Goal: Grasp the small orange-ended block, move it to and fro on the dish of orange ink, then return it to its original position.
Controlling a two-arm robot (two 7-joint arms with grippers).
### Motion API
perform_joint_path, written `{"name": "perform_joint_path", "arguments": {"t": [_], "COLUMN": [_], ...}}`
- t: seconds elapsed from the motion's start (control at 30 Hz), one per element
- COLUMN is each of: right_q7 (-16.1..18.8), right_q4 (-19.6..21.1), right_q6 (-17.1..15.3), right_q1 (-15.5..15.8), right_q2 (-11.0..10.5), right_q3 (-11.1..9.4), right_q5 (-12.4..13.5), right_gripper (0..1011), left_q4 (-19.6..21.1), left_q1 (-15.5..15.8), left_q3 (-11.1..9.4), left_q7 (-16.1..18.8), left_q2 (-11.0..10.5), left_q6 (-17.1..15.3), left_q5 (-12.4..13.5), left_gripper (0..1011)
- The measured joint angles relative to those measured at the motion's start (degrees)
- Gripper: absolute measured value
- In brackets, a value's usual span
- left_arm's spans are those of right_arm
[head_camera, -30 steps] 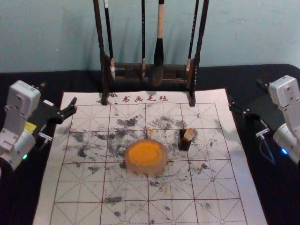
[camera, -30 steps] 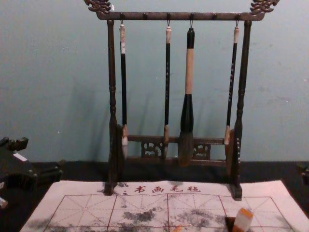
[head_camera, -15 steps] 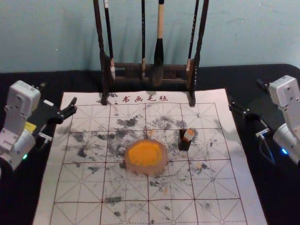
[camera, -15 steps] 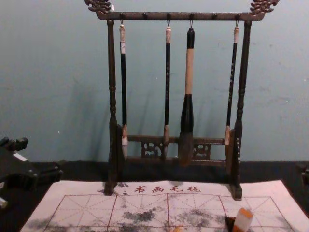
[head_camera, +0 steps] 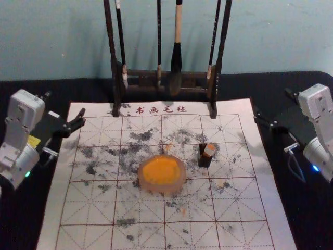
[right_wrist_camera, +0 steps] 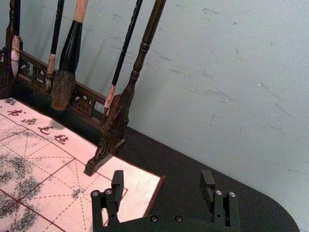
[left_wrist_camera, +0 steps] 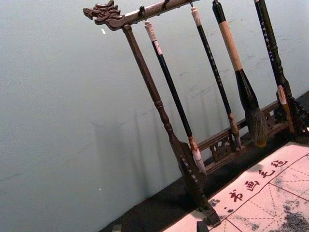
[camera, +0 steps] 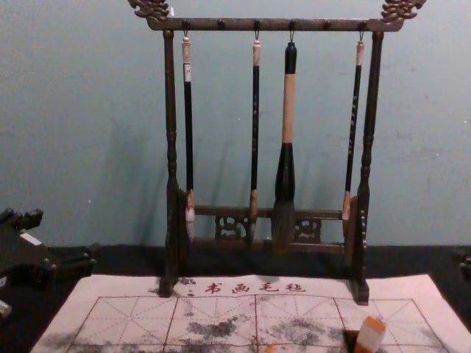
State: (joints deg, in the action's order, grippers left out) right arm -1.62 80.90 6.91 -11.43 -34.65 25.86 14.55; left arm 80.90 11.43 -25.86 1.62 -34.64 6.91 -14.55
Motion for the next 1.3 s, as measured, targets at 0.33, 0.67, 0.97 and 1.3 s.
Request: {"name": "perform_joint_path", "arguments": {"t": [0.33, 0.67, 0.97, 1.3], "right_q7": [0.0, 0.9, 8.1, 17.7], "right_q4": [0.0, 0.4, 4.7, 9.8], "right_q6": [0.0, 0.0, -1.9, -7.2], "right_q1": [0.0, 0.4, 3.8, 7.5], "right_q2": [0.0, 0.0, -2.1, -4.9], "right_q3": [0.0, -0.3, -0.8, -0.7], "right_q5": [0.0, 0.1, 3.4, 7.8], "right_gripper": [1003, 1003, 1002, 1003], "left_q4": [0.0, 0.0, 0.0, 0.0], "left_q1": [0.0, 0.0, 0.0, 0.0], "left_q3": [0.0, 0.0, 0.0, 0.0], "left_q7": [0.0, 0.0, 0.0, 0.0], "left_q2": [0.0, 0.0, 0.0, 0.0], "left_q6": [0.0, 0.0, 0.0, 0.0], "left_q5": [0.0, 0.0, 0.0, 0.0], "left_gripper": [1001, 1001, 1001, 1001]}}
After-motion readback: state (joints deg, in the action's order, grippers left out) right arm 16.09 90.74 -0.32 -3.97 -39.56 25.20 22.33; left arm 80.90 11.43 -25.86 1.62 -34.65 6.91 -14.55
